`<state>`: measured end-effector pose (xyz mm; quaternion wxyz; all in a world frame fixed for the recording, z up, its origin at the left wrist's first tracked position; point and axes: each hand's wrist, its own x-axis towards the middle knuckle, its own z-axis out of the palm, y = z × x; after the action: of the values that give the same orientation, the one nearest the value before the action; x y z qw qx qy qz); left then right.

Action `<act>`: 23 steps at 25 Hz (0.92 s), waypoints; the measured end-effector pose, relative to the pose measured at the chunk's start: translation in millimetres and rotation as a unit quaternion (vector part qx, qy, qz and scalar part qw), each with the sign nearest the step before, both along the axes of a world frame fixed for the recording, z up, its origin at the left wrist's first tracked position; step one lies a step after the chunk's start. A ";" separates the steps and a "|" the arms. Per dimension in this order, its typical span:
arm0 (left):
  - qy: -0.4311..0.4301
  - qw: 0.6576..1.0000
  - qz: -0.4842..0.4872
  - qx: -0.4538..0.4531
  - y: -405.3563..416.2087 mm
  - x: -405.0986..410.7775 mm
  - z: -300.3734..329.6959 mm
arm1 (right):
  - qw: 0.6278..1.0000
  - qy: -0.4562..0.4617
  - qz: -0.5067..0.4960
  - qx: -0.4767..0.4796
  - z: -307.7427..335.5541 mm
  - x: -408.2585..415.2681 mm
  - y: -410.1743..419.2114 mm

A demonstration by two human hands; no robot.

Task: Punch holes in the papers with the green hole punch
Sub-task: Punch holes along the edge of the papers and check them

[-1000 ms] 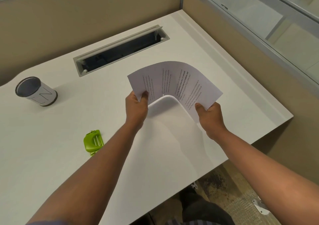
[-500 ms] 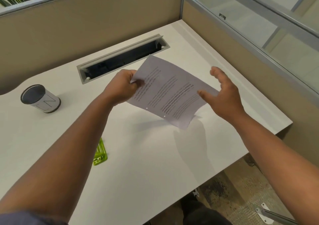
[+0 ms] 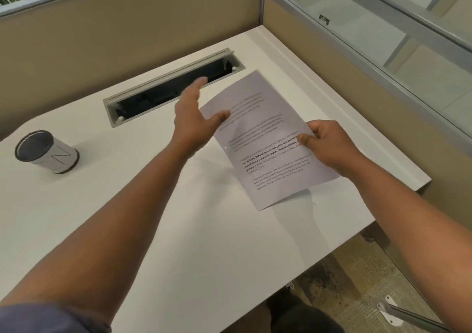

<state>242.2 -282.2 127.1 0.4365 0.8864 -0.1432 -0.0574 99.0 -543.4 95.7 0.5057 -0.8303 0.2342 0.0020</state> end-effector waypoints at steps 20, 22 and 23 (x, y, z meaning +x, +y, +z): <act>0.159 0.987 0.026 0.001 -106.7 -54.5 -125.0 | 0.985 0.139 -0.068 -0.082 -78.5 46.5 -99.1; 0.133 0.990 0.017 0.051 -104.7 -53.9 -125.9 | 0.983 0.131 -0.065 -0.111 -82.7 48.3 -95.0; 0.123 0.989 0.013 0.083 -103.5 -53.2 -126.1 | 0.981 0.128 -0.059 -0.133 -85.2 48.3 -92.9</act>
<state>189.0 -385.7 1.0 0.3767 0.9074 -0.0717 -0.1720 147.3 -636.3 10.5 0.3553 -0.8680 0.3437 0.0473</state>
